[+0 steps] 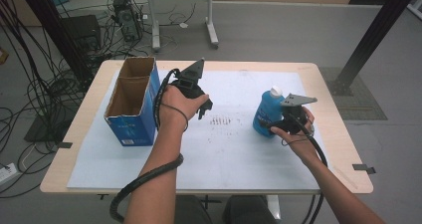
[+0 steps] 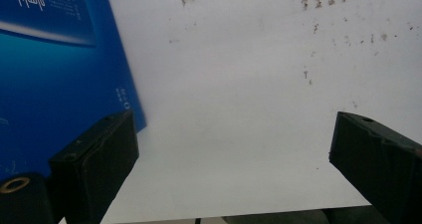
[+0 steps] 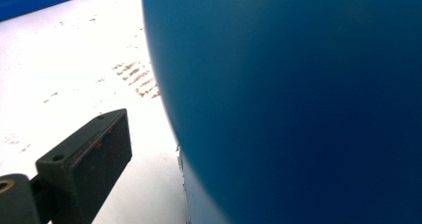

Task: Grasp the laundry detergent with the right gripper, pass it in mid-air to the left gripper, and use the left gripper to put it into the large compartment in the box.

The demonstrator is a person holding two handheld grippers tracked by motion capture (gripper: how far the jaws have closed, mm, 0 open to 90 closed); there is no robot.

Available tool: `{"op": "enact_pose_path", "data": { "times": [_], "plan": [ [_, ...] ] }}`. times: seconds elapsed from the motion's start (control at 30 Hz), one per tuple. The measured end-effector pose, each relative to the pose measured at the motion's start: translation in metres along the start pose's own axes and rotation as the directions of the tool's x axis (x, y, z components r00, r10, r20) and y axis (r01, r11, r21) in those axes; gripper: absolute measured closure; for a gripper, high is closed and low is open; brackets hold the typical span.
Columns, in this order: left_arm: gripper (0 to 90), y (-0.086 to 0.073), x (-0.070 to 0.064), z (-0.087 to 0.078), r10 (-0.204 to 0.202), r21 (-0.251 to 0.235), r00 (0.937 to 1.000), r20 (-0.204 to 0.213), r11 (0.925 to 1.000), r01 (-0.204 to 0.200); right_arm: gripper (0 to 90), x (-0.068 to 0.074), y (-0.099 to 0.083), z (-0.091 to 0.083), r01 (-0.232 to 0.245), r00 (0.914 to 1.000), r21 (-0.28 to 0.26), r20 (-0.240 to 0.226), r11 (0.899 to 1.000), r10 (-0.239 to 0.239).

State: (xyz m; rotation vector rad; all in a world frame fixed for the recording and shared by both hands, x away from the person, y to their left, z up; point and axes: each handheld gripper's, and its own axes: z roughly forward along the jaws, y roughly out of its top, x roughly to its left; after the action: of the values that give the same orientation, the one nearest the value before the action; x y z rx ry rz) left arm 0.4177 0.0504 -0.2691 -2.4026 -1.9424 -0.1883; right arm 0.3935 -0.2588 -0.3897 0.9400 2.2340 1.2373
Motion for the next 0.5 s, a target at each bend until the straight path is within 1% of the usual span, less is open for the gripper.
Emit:
{"op": "enact_pose_path", "data": {
  "times": [0.07, 0.17, 0.5],
  "plan": [
    [5.7, -0.0002, -0.0001, 0.0003, -0.005, -0.001, 1.0000, 0.002, 1.0000, 0.005, 1.9, -0.0002, -0.0001, -0.0002, -0.003, 1.0000, 0.000, 0.000, 1.000, 0.003],
    [5.7, -0.0002, 0.0000, 0.0005, 0.000, 0.003, 1.0000, 0.000, 1.0000, 0.000, 2.1, -0.0002, 0.0000, -0.0007, -0.003, 1.0000, 0.000, 0.002, 1.000, 0.003],
    [5.7, -0.0002, -0.0003, -0.0002, -0.001, 0.000, 1.0000, 0.000, 1.0000, 0.001, 2.6, -0.0002, 0.0003, -0.0011, -0.001, 1.0000, -0.003, 0.003, 1.000, 0.001]
  ]
}}
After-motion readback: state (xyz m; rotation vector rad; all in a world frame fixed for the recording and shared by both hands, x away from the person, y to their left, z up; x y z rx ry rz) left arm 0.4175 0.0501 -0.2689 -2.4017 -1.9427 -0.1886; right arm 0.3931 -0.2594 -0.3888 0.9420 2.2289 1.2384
